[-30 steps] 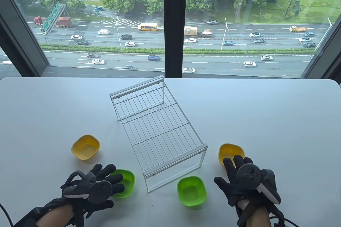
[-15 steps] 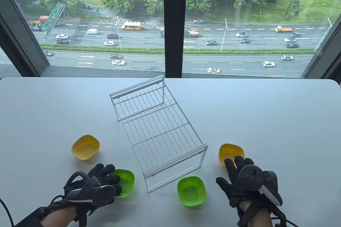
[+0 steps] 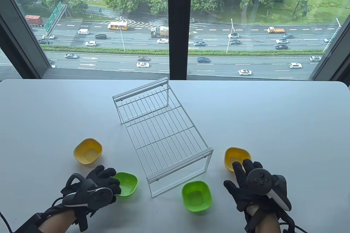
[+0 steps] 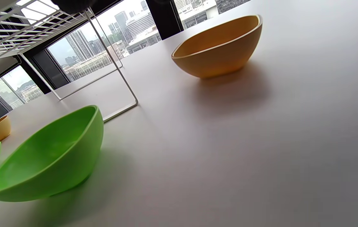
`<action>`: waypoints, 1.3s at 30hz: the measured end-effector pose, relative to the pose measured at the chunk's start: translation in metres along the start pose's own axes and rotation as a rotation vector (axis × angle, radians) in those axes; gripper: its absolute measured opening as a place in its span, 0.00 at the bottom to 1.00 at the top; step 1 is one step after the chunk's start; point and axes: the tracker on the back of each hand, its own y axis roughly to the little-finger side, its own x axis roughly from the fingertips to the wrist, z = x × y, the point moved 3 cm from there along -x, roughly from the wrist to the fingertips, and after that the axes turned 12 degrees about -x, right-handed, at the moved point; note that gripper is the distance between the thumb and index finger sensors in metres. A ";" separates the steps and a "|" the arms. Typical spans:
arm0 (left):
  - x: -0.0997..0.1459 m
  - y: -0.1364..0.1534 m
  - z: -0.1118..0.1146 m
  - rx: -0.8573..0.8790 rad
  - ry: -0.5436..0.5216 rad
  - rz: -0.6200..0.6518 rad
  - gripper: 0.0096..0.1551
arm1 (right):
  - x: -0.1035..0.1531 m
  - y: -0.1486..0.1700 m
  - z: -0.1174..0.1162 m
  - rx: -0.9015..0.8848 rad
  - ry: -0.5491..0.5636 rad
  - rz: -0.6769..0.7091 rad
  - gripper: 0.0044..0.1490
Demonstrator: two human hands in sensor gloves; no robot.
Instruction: Flip small dish upside down onto kitchen shelf
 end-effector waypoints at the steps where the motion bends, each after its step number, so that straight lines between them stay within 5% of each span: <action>1: 0.000 0.000 -0.001 -0.001 -0.002 0.001 0.23 | 0.000 0.000 0.000 0.000 0.000 0.000 0.53; 12: 0.010 0.018 -0.027 0.074 -0.129 -0.051 0.25 | 0.000 0.003 0.000 -0.014 -0.011 -0.005 0.53; 39: 0.021 0.027 -0.038 0.186 -0.201 -0.038 0.34 | 0.002 0.001 0.001 -0.045 -0.011 0.027 0.53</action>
